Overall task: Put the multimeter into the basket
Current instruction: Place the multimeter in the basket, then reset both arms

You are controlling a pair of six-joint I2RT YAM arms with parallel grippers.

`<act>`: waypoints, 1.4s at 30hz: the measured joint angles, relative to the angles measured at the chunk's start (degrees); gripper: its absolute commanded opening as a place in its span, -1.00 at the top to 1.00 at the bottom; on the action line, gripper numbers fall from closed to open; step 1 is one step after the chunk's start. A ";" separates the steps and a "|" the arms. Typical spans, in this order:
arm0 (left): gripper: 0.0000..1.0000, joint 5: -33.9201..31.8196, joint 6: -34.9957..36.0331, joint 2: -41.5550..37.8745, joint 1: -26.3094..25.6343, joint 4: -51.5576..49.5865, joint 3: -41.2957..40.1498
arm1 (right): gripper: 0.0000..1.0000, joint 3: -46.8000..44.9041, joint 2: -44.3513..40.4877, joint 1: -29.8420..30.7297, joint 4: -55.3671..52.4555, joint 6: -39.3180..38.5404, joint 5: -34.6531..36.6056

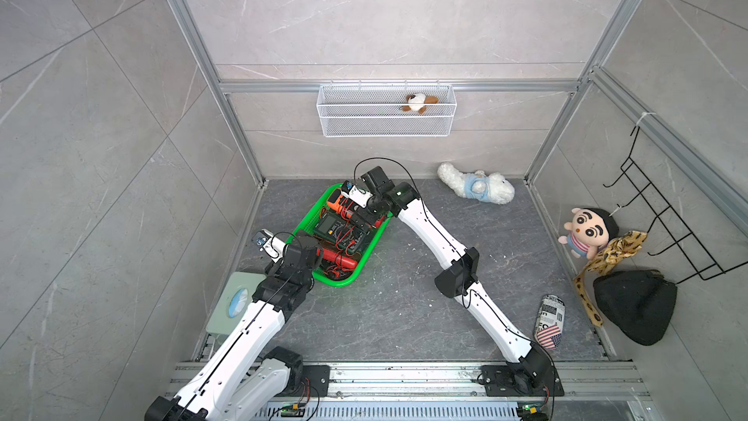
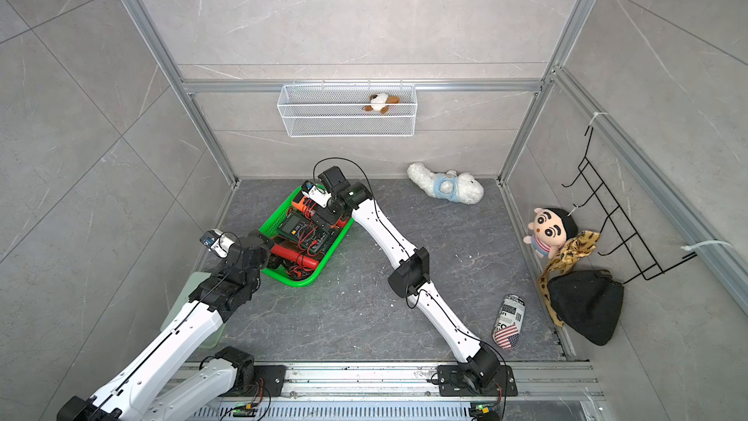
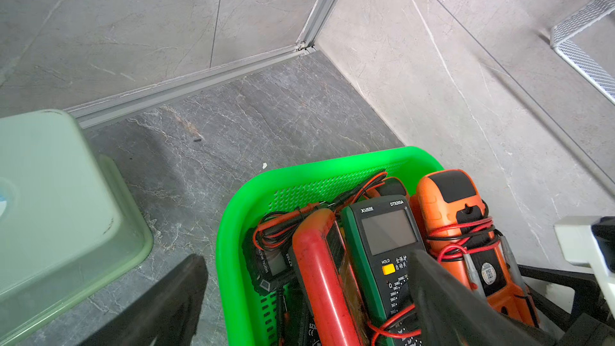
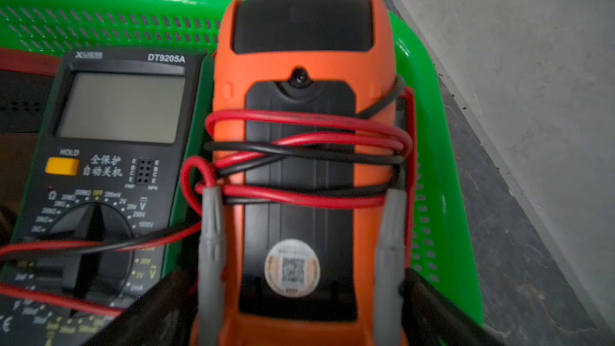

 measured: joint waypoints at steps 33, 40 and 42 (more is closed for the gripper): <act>-0.96 0.59 4.66 -2.71 0.00 0.15 0.00 | -1.00 0.22 -18.91 0.55 -19.06 14.88 13.77; -0.97 0.57 6.34 -3.17 0.00 0.17 -0.13 | -0.99 -2.97 -24.13 0.70 -20.11 17.70 15.50; -0.96 0.57 6.64 -3.17 0.00 0.31 -0.42 | -1.00 -9.77 -28.92 0.70 -18.67 18.10 15.93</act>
